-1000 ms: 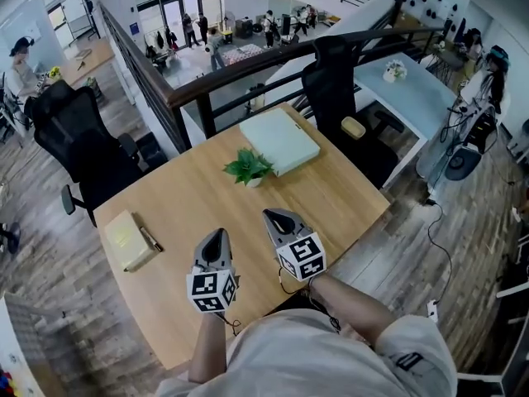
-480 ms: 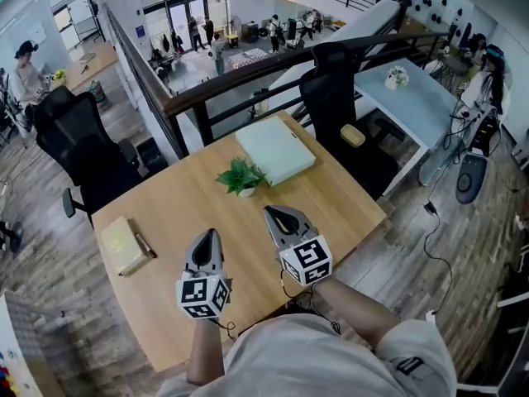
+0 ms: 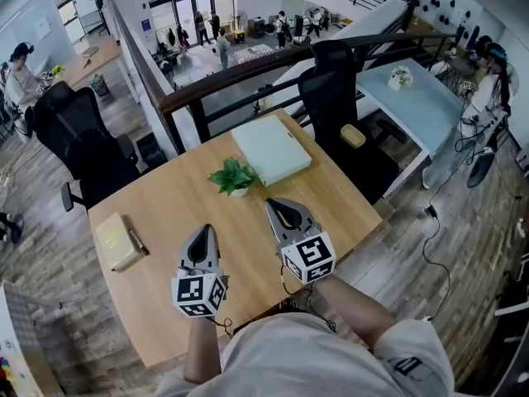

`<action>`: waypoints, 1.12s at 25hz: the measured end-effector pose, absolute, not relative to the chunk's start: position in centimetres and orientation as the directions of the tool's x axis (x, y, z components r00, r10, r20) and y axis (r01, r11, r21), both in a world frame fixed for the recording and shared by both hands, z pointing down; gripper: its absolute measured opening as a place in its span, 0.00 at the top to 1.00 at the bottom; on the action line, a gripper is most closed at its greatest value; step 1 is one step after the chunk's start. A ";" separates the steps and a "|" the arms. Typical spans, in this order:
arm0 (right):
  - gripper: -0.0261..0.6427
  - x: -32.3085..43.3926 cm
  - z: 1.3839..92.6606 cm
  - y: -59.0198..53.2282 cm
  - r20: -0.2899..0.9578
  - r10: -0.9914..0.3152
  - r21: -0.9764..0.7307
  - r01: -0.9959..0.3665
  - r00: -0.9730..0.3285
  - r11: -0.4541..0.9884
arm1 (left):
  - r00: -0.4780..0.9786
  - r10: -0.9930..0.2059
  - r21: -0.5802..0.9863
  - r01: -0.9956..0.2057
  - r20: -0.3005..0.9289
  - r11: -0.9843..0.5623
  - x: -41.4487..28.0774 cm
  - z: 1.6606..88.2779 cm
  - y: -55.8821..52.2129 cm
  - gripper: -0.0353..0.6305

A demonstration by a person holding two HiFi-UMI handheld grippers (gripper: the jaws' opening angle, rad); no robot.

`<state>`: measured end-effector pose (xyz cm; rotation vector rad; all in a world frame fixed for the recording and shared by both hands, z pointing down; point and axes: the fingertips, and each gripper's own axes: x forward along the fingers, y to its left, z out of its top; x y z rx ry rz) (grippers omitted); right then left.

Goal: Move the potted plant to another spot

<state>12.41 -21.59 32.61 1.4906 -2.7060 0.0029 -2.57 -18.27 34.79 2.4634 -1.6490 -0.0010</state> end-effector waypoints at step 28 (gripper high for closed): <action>0.96 12.7 32.2 -22.2 0.050 -0.819 0.050 -0.818 -0.571 0.573 | 0.388 -0.916 0.137 -0.917 0.102 -0.374 -0.6 34.5 -18.5 0.93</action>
